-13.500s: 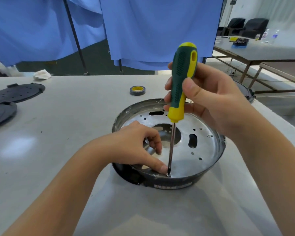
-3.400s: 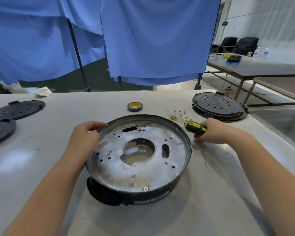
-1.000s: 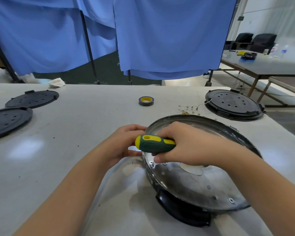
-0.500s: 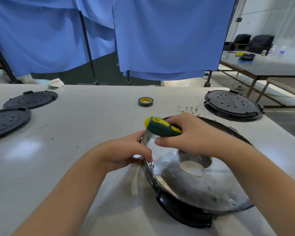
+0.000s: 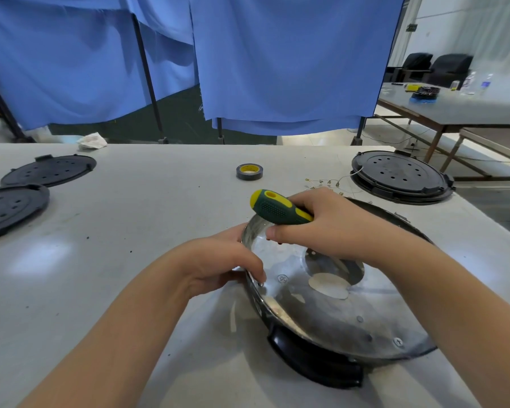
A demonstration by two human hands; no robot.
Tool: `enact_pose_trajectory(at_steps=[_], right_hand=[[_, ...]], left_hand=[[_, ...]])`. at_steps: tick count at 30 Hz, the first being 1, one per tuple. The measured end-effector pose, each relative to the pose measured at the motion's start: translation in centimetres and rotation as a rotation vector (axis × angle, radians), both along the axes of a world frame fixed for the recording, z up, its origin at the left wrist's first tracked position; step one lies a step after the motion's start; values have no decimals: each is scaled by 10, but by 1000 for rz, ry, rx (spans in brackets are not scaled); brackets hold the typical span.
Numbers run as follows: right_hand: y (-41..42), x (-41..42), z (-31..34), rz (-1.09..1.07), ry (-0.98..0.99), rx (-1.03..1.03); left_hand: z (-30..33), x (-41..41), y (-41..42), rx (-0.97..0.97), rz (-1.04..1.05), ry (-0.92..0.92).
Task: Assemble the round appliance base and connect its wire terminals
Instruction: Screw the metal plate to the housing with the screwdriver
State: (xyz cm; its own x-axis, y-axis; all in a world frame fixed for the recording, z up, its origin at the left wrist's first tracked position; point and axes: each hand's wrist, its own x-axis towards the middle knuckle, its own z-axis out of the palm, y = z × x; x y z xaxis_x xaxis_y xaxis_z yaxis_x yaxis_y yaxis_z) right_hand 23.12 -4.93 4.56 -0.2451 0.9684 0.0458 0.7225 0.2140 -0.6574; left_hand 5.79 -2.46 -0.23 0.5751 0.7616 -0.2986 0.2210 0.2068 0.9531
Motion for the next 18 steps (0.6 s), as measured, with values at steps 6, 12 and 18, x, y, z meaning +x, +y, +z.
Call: enact_pose_trajectory(at_steps=[6, 12, 18], right_hand=[[0, -1, 0, 11, -6, -4], [-1, -1, -1, 26, -12, -2], [1, 1, -2, 15, 6, -22]], left_hand=[[0, 2, -1, -7, 35, 8], [4, 5, -5, -6, 52, 30], [5, 1, -4, -4, 30, 37]])
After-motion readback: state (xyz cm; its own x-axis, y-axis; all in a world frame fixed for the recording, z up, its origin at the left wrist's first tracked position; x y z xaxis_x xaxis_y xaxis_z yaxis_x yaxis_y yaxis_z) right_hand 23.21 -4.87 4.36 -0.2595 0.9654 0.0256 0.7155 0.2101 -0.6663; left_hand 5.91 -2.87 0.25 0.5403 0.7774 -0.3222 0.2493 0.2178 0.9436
